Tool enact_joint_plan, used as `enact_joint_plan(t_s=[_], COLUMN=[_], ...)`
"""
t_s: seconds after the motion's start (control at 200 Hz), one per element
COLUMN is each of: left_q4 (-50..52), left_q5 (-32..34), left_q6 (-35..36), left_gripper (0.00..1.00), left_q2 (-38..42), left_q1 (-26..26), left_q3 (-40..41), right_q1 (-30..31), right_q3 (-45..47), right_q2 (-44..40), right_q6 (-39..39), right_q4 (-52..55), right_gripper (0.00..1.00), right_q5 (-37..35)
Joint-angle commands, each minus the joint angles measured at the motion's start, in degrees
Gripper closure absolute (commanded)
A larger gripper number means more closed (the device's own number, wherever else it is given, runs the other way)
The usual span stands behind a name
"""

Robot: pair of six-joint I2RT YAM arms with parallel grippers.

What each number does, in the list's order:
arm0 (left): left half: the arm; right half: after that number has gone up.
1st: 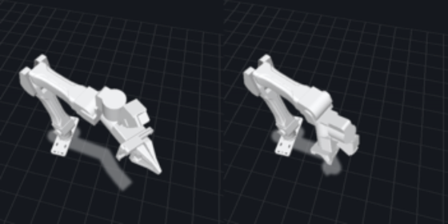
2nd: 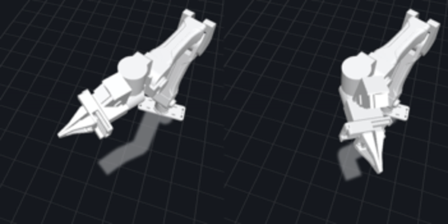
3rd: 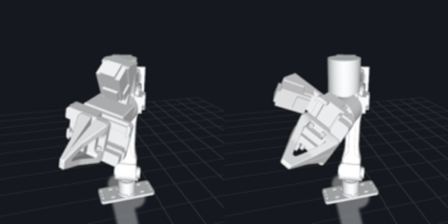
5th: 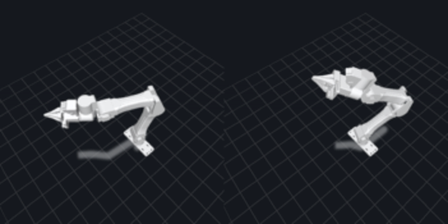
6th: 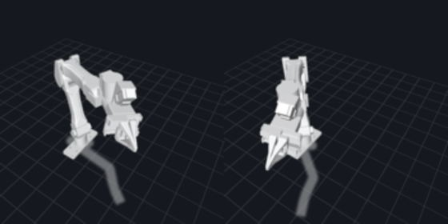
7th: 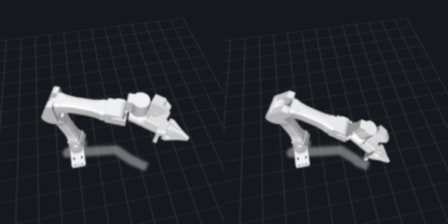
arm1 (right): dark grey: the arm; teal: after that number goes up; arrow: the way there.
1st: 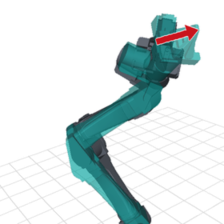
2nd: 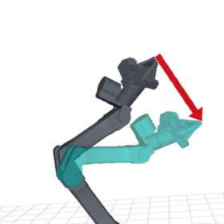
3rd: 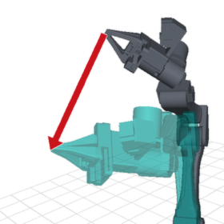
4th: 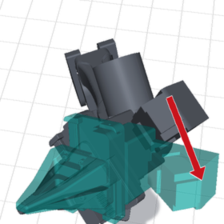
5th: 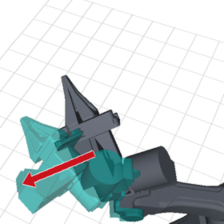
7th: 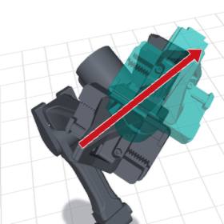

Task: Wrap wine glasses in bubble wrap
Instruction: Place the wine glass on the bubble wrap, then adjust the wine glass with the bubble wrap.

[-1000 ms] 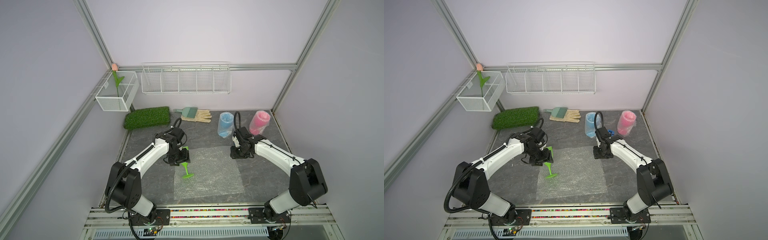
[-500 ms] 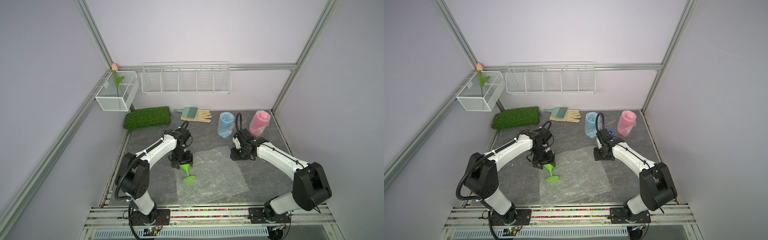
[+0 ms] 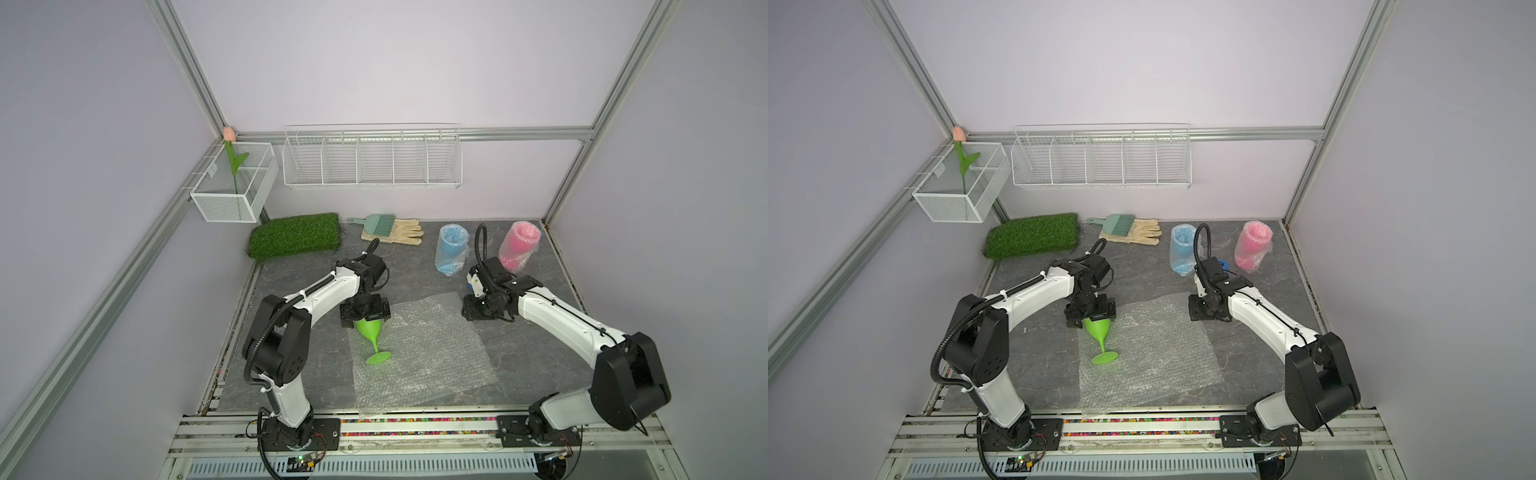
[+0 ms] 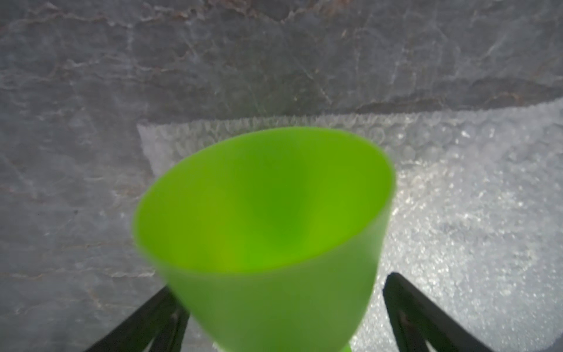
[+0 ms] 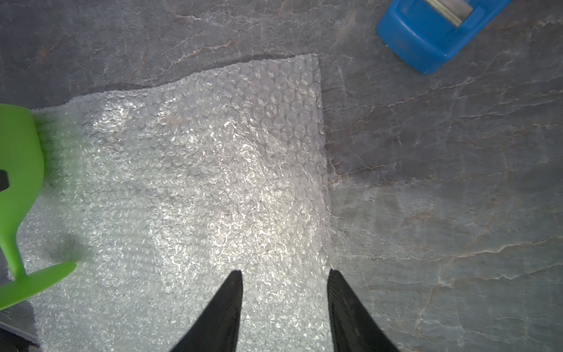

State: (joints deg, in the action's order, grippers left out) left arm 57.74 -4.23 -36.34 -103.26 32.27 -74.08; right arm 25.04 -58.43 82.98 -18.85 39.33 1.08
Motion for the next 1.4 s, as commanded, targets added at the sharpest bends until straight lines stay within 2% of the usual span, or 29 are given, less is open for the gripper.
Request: enact_joint_plan(t_s=[0.0, 0.235, 0.45, 0.595, 0.825, 0.965, 1.105, 1.265, 1.399], left_q4=[-4.1, -5.28, -2.12, -0.54, 2.14, -0.99, -4.05, -5.19, -3.16], left_q5=[3.22, 3.35, 2.85, 0.19, -0.64, -2.67, -4.19, -1.5, 1.79], left_q6=[-1.98, -1.6, -1.88, -3.15, -7.18, -11.1, -12.92, -12.17, -9.13], left_gripper=[0.0, 0.21, 0.25, 0.3, 0.3, 0.3, 0.29, 0.29, 0.29], left_q2=[-1.36, -1.47, 2.8, 6.33, 8.94, 10.83, 9.53, 7.71, 4.07], left_q1=[-0.1, -0.31, -0.28, 0.39, 5.56, 7.9, 9.59, 9.76, 9.21], left_q3=[1.21, 1.33, 0.98, 2.1, 6.02, 11.73, 14.68, 15.08, 10.81], right_q1=[-0.4, -0.51, -0.6, -0.74, -0.86, -0.89, -0.88, -0.97, -0.97], right_q3=[0.67, 0.52, 0.08, -0.01, -0.01, 0.16, 0.16, 0.08, -0.32], right_q2=[-1.9, -3.45, -4.47, -4.59, -4.55, -4.77, -4.64, -4.49, -4.25], right_q6=[0.99, 1.17, 1.16, 1.34, 2.23, 2.59, 2.84, 3.03, 3.12], right_q4=[2.16, 3.64, 4.56, 4.44, 4.61, 4.63, 4.53, 4.81, 5.26], right_gripper=[0.51, 0.51, 0.51, 0.51, 0.51, 0.51, 0.51, 0.51, 0.51], right_q5=[-0.93, -1.78, -2.44, -2.27, -1.67, -1.33, -0.7, -0.89, -1.08])
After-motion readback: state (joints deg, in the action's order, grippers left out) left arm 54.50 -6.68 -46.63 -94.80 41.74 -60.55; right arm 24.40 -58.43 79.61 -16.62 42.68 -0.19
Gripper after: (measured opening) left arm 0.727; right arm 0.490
